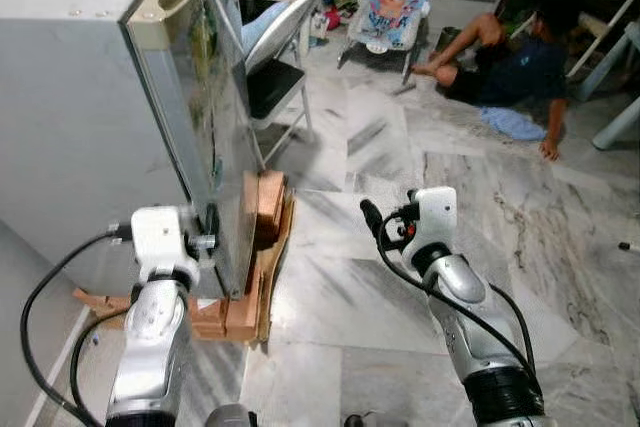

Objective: Restocking fridge

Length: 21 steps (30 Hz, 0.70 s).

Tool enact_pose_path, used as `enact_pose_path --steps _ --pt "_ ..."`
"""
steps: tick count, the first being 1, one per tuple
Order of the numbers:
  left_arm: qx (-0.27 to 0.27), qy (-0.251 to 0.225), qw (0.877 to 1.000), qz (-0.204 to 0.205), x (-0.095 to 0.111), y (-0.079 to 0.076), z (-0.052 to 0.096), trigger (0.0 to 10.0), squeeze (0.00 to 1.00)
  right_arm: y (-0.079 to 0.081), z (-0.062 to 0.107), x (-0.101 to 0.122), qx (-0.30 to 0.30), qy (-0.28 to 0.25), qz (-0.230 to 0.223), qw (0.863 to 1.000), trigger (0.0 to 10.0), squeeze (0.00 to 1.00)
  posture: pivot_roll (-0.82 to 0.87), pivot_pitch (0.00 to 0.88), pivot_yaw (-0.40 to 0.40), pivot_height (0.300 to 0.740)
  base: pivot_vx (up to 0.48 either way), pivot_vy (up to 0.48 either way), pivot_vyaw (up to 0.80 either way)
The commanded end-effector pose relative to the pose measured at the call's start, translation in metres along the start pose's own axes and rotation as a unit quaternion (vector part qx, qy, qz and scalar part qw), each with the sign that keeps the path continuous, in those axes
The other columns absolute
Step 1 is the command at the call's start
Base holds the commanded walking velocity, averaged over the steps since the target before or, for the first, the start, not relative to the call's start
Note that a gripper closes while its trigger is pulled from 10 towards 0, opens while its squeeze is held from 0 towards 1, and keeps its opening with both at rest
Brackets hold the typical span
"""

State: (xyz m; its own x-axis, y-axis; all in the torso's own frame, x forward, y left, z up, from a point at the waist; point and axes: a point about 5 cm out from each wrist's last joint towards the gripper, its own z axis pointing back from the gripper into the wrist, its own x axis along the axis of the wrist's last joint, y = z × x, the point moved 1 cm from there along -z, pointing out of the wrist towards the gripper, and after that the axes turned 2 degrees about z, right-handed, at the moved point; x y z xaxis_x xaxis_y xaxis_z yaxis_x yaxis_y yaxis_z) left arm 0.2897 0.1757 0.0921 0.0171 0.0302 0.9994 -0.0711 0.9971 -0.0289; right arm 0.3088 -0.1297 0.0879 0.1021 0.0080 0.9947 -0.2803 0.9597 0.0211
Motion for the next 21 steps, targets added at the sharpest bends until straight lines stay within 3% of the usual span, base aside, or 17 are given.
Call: enact_pose_path --steps 1,8,14,21 --pt "-0.007 0.011 1.0 -0.014 -0.005 -0.002 -0.007 10.0 0.0 -0.004 0.0 0.001 0.0 -0.001 0.006 1.0 10.0 0.0 0.02 0.093 -0.053 0.74 0.0 0.0 0.0" --pt "-0.009 0.008 0.999 -0.03 0.0 -0.004 -0.035 10.0 0.0 -0.007 0.004 0.002 0.0 -0.002 0.012 1.0 10.0 0.0 -0.01 0.094 -0.037 0.74 0.0 0.0 0.0" --pt "0.03 0.011 0.999 -0.024 0.001 0.01 -0.045 10.0 0.0 -0.003 0.017 -0.006 0.022 0.012 0.004 1.0 10.0 0.0 -0.03 0.103 -0.033 0.74 0.0 0.0 0.0" --pt "0.031 0.008 0.999 -0.025 0.001 0.006 -0.055 10.0 0.0 0.004 0.025 -0.007 0.059 0.015 0.006 0.998 10.0 0.0 -0.04 0.115 -0.038 0.74 0.0 0.0 0.0"
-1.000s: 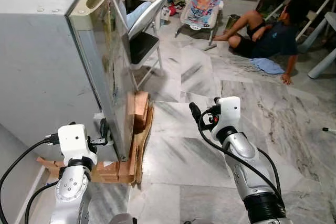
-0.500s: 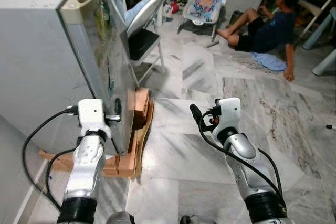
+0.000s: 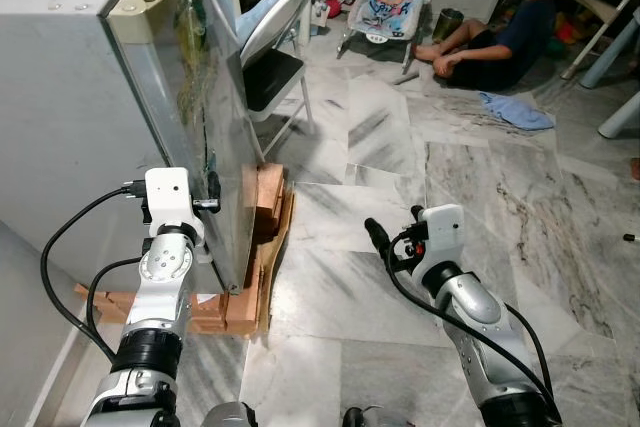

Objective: Restocking fridge

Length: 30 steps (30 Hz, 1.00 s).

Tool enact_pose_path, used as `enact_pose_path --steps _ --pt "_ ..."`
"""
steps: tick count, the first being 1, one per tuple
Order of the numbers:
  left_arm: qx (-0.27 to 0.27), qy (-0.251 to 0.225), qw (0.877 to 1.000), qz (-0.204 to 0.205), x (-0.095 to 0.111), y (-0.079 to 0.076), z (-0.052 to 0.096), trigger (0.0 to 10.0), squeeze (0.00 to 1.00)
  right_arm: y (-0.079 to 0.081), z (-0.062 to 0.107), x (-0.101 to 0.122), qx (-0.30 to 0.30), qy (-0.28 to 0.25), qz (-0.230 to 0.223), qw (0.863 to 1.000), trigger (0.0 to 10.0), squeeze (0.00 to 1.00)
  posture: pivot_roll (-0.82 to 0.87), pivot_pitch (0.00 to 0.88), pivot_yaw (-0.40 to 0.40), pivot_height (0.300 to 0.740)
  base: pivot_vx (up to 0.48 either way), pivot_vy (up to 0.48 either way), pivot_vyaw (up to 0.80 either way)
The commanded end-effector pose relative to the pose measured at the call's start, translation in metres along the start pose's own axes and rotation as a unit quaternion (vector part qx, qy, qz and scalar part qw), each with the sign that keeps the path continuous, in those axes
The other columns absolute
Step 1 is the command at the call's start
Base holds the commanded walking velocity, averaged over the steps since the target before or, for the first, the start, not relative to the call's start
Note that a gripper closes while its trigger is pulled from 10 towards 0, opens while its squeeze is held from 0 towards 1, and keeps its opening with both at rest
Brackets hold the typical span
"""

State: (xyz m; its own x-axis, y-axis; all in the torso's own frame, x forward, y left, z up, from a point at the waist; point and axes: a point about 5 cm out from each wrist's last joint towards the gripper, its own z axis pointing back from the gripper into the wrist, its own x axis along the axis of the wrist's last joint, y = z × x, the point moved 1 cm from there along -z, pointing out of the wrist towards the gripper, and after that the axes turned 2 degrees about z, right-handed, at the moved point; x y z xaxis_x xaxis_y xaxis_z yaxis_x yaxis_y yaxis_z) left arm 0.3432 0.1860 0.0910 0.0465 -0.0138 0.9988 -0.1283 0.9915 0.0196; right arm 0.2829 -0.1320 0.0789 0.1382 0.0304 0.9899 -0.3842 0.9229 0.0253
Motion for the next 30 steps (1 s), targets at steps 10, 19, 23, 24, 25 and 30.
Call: enact_pose_path --steps 10,19,23,24,25,30 --pt "-0.009 -0.005 1.0 0.02 0.004 -0.011 -0.01 10.0 0.0 0.0 0.002 0.012 0.017 -0.011 0.032 0.999 10.0 0.0 -0.07 0.12 -0.039 0.74 0.0 0.0 0.46" --pt "-0.042 -0.009 0.999 0.029 0.014 -0.025 -0.019 10.0 0.0 0.005 0.003 0.012 0.033 -0.007 0.044 0.998 10.0 0.0 -0.07 0.126 -0.044 0.74 0.0 0.0 0.0" --pt "-0.078 -0.016 0.996 0.033 0.02 -0.038 -0.02 10.0 0.0 0.005 0.003 0.01 0.031 -0.001 0.048 0.998 10.0 0.0 -0.07 0.127 -0.044 0.74 0.0 0.0 0.0" --pt "-0.085 -0.017 0.996 0.032 0.02 -0.041 -0.021 10.0 0.0 0.005 0.003 0.01 0.031 0.0 0.048 0.998 10.0 0.0 -0.07 0.128 -0.043 0.74 0.0 0.0 0.0" --pt "-0.088 -0.016 0.996 0.029 0.021 -0.044 -0.022 10.0 0.0 0.004 0.002 0.009 0.03 0.001 0.049 0.998 10.0 0.0 -0.08 0.127 -0.043 0.74 0.0 0.0 0.0" --pt "-0.073 0.0 0.997 0.02 0.018 -0.042 -0.025 10.0 0.0 0.005 0.002 0.009 0.03 0.004 0.049 0.998 10.0 0.0 -0.08 0.127 -0.043 0.74 0.0 0.0 0.0"
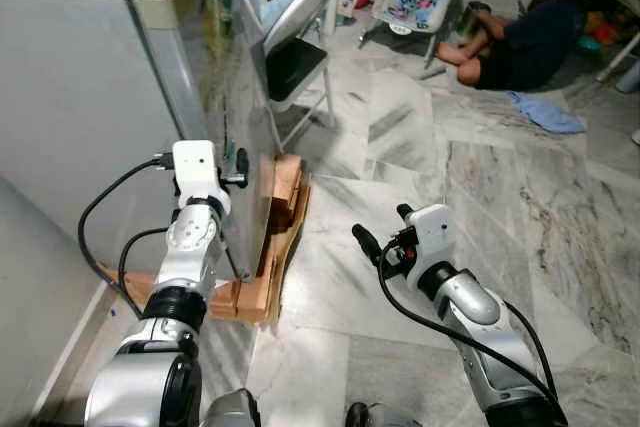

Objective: Restocking fridge

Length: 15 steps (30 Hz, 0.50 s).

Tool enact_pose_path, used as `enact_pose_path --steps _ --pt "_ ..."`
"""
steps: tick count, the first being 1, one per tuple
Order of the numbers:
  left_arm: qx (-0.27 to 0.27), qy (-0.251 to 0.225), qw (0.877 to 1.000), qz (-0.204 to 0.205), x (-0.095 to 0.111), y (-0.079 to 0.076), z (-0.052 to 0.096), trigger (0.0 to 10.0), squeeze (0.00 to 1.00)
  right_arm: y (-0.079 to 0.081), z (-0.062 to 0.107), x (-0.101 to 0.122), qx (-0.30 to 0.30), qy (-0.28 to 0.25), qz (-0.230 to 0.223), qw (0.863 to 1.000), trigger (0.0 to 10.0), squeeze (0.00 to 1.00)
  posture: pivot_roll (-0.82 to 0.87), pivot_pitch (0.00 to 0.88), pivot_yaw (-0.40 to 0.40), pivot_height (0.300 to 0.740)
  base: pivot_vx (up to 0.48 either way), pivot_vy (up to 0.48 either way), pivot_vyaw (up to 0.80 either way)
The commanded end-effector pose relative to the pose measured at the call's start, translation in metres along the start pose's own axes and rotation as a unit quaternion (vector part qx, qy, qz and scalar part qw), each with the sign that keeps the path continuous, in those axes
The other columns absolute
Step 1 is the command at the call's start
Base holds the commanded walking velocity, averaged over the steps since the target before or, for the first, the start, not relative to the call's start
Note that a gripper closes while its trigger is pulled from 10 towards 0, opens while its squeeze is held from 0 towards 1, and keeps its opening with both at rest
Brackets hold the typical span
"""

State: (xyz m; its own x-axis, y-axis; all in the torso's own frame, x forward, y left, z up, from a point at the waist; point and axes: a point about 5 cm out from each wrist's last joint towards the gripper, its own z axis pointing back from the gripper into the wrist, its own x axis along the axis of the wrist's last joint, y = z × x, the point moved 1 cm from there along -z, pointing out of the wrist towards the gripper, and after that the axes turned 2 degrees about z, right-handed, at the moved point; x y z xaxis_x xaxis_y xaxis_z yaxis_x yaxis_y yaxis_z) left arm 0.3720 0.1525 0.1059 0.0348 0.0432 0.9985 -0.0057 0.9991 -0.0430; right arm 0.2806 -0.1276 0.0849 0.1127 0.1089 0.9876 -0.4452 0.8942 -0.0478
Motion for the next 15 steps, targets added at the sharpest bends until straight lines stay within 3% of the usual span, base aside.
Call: enact_pose_path --steps 1,5,8,9,12,14,15 --pt "-0.006 0.011 1.0 -0.011 0.002 -0.005 -0.004 10.0 0.0 0.0 0.001 0.001 0.004 0.005 0.008 1.0 10.0 0.0 -0.08 0.127 -0.043 0.74 0.0 0.0 0.0" --pt "-0.015 0.015 1.0 -0.015 0.007 -0.01 -0.009 10.0 0.0 0.005 0.004 -0.01 0.02 0.037 0.014 0.999 10.0 0.0 -0.07 0.126 -0.042 0.74 0.0 0.0 0.0" --pt "-0.081 -0.012 0.996 -0.04 0.022 -0.039 -0.014 10.0 0.0 0.009 0.009 -0.032 0.042 0.105 0.031 0.993 10.0 0.0 -0.07 0.123 -0.043 0.74 0.0 0.0 0.0" --pt "-0.155 -0.035 0.986 -0.046 0.034 -0.076 -0.013 10.0 0.0 0.012 0.015 -0.048 0.061 0.154 0.045 0.985 10.0 0.0 -0.07 0.12 -0.04 0.74 0.0 0.0 0.0" --pt "-0.238 -0.059 0.969 -0.04 0.048 -0.121 -0.004 10.0 0.0 0.016 0.02 -0.06 0.08 0.187 0.041 0.978 10.0 0.0 -0.07 0.12 -0.04 0.74 0.0 0.0 0.0" --pt "-0.289 -0.045 0.955 0.046 0.058 -0.163 0.008 10.0 0.0 0.019 0.023 -0.065 0.092 0.203 0.04 0.974 10.0 0.0 -0.06 0.116 -0.04 0.74 0.0 0.0 0.0" --pt "-0.356 -0.036 0.93 0.087 0.065 -0.203 0.028 10.0 0.0 0.02 0.022 -0.067 0.094 0.209 0.034 0.973 10.0 0.0 -0.06 0.11 -0.038 0.74 0.0 0.0 0.0"
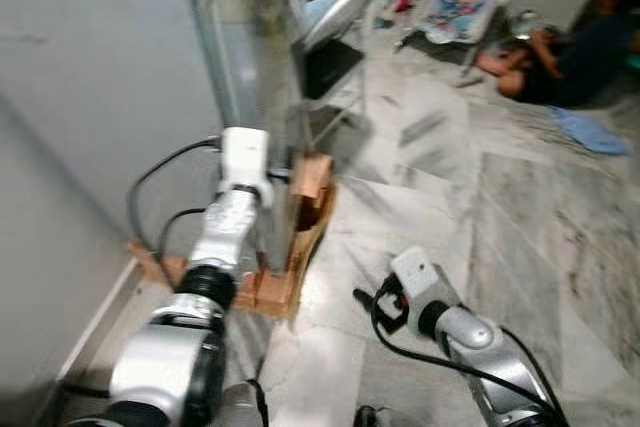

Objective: Restocking fridge

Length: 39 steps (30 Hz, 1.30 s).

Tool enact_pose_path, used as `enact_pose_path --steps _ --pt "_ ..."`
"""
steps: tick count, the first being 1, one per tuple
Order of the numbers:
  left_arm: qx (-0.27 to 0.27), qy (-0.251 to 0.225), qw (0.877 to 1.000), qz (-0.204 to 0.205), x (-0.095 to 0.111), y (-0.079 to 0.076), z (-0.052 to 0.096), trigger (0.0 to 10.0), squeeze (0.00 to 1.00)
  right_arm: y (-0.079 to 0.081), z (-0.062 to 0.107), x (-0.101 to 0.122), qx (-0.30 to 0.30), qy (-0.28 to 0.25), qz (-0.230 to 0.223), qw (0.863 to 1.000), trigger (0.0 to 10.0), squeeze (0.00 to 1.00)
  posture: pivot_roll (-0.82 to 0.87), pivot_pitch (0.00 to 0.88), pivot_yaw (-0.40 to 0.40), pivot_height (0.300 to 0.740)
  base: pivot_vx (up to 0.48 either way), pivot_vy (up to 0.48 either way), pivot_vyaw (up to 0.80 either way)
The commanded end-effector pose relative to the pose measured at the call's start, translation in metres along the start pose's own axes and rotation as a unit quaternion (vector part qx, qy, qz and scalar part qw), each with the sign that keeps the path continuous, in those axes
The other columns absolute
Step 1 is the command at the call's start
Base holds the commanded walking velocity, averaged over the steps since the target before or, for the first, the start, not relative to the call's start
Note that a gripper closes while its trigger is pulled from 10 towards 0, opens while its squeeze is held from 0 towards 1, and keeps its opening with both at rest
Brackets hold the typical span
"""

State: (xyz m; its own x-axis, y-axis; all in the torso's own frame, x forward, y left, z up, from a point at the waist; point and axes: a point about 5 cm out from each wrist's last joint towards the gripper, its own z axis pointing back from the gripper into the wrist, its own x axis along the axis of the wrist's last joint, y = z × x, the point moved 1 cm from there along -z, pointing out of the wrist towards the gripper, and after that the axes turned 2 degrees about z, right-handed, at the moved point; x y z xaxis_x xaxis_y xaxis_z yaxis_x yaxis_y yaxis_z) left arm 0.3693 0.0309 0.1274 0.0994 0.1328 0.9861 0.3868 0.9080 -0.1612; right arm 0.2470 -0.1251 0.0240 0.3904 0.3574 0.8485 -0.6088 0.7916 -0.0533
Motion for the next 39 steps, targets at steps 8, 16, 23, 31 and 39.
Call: enact_pose_path --steps 8,16,23,31,39 --pt "-0.101 -0.05 0.993 0.02 0.032 -0.053 -0.013 10.0 0.0 0.002 -0.002 -0.007 0.02 0.033 0.006 0.999 10.0 0.0 -0.06 0.096 -0.031 0.74 0.0 0.0 0.0" --pt "0.074 -0.067 0.994 0.053 0.031 0.042 0.018 10.0 0.0 -0.007 -0.007 0.002 -0.009 0.006 -0.014 1.0 10.0 0.0 -0.01 0.109 -0.017 0.74 0.0 0.0 0.0" --pt "0.178 -0.071 0.981 -0.018 0.006 0.074 0.088 10.0 0.0 -0.019 -0.007 0.033 -0.043 -0.074 -0.038 0.996 10.0 0.0 0.02 0.136 -0.035 0.74 0.0 0.0 0.0" --pt "0.274 -0.027 0.96 -0.053 -0.022 0.11 0.153 10.0 0.0 -0.027 -0.002 0.043 -0.068 -0.106 -0.045 0.991 10.0 0.0 0.02 0.113 -0.087 0.74 0.0 0.0 0.0" --pt "0.284 0.003 0.957 -0.065 -0.033 0.107 0.171 10.0 0.0 -0.029 -0.011 0.063 -0.087 -0.159 -0.054 0.982 10.0 0.0 0.03 0.072 -0.011 0.74 0.0 -0.195 0.0"
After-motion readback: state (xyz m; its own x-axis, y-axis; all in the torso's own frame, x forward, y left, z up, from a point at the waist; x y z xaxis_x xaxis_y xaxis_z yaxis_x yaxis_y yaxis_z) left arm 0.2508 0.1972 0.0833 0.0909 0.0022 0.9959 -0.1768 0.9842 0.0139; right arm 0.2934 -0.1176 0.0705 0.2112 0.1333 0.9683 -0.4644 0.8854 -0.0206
